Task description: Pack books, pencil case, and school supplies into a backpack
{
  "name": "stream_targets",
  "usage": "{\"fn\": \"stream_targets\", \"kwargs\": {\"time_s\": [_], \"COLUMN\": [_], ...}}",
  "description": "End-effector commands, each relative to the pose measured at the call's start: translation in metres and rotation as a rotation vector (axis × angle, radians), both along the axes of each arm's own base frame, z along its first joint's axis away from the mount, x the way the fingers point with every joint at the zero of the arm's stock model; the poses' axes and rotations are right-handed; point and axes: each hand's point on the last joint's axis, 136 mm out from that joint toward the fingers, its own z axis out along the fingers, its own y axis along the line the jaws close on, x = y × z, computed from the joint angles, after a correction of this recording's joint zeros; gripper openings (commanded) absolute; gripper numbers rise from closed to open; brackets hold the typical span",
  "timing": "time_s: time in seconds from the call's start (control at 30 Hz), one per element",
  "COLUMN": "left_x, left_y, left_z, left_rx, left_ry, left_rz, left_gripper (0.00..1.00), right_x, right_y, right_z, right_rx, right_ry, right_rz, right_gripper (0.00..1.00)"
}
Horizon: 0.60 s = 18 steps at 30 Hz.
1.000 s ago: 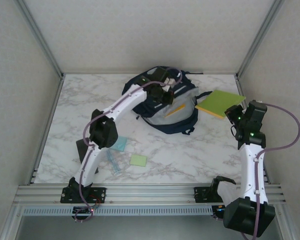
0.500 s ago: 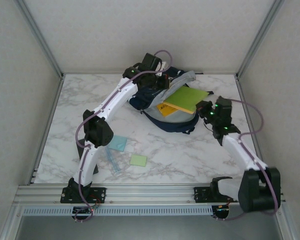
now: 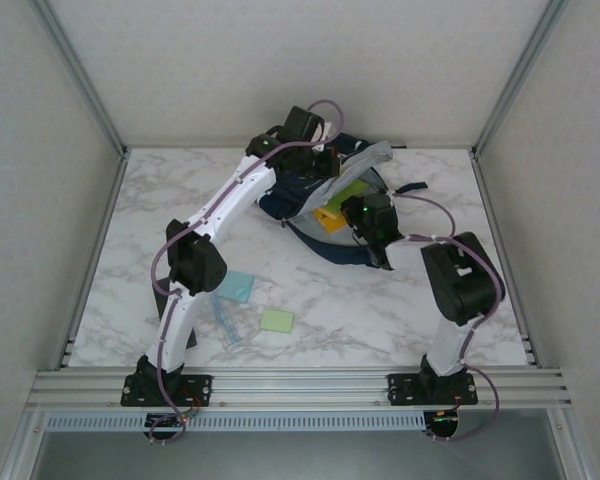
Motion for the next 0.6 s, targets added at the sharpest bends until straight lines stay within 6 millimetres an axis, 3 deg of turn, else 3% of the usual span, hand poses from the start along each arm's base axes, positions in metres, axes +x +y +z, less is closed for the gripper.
{"fn": "stream_targets", "kwargs": {"time_s": [0.0, 0.03, 0.1, 0.2, 0.27, 0.43, 0.57], "left_x": [-0.005, -0.005, -0.005, 0.000, 0.003, 0.009, 0.009], "left_y": [-0.013, -0.013, -0.013, -0.009, -0.009, -0.007, -0.008], "left_z": [0.054, 0.052, 0.046, 0.034, 0.027, 0.011, -0.001], "left_rx": [-0.128, -0.127, -0.117, -0.088, -0.083, -0.067, -0.064], "left_ry": [-0.087, -0.084, -0.075, -0.066, -0.057, -0.047, -0.030], "left_rz": [-0.011, -0.009, -0.003, 0.024, 0.035, 0.059, 0.066], "left_gripper": [0.00, 0.00, 0.00, 0.00, 0.00, 0.00, 0.00], "right_x": [0.016, 0.020, 0.024, 0.015, 0.002, -0.039, -0.073], "right_y": [0.007, 0.012, 0.021, 0.017, 0.007, -0.025, -0.058], "right_z": [-0.006, -0.011, -0.015, -0.020, -0.021, -0.011, 0.009], "right_rx": [0.061, 0.078, 0.100, 0.052, -0.010, -0.157, -0.325], "right_ry": [-0.026, -0.010, 0.007, 0.096, 0.164, 0.298, 0.339], "right_rz": [-0.103, -0.098, -0.067, -0.066, -0.059, -0.017, 0.008], "right_gripper": [0.00, 0.00, 0.11, 0.47, 0.65, 0.84, 0.91]}}
